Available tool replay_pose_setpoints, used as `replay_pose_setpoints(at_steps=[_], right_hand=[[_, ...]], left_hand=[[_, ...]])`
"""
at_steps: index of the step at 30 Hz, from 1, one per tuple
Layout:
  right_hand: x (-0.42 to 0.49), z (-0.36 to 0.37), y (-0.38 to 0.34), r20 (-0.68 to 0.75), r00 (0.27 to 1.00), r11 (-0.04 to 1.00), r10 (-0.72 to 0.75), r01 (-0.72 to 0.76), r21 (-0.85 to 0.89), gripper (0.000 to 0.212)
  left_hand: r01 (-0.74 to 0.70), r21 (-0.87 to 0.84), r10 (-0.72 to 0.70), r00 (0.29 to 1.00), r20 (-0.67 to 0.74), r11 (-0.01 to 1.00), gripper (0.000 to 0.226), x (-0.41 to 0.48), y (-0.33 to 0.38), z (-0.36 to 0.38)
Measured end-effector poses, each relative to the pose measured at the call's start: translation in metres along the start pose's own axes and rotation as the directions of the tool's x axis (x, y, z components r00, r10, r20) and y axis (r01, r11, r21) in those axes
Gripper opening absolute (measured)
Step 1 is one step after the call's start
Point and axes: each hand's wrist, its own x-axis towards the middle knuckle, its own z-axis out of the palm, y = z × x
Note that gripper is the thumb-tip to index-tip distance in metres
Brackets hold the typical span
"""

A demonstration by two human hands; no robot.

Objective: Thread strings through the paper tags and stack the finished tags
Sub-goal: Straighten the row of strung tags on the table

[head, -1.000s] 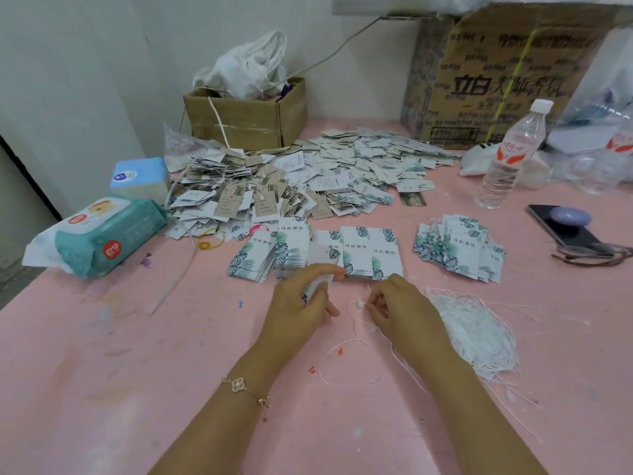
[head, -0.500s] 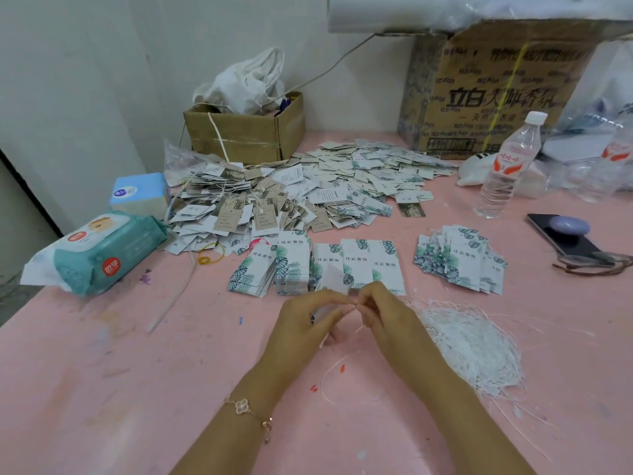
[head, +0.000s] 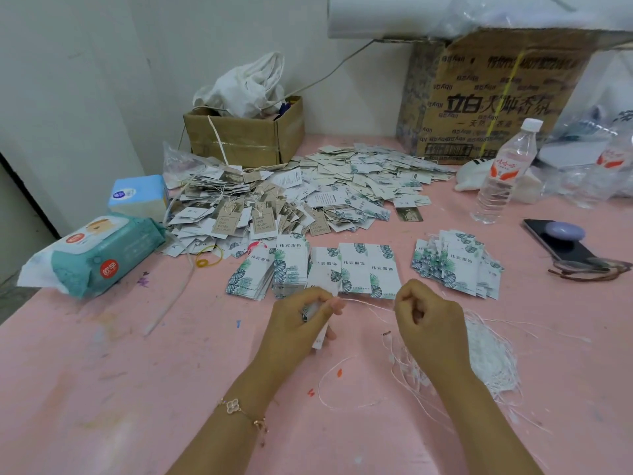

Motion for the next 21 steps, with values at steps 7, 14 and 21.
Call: replay_pose_setpoints(at_steps=[7,14,21], right_hand=[[0.000,-0.010,0.002,-0.032,0.987,0.979,-0.158,0.153,-0.131,0.021],[-0.002,-0.010,-0.004,-0.258,0.923,0.956,-0.285,0.252,-0.153,0.027],[-0.005,0.012,-0.007,0.203,0.970,0.951,-0.137,0.071,0.301,0.015]], left_hand=[[-0.051,-0.093,0.045,0.996,-0.072,0.994,0.020,0.004,0.009,-0.007],[-0.041,-0.141,0.033,0.997,-0.064,0.989,0.020,0.004,0.013,-0.005],[0.015,-0.166,-0.005,0.998,0.058,0.986,0.020,0.003,0.009,-0.001]])
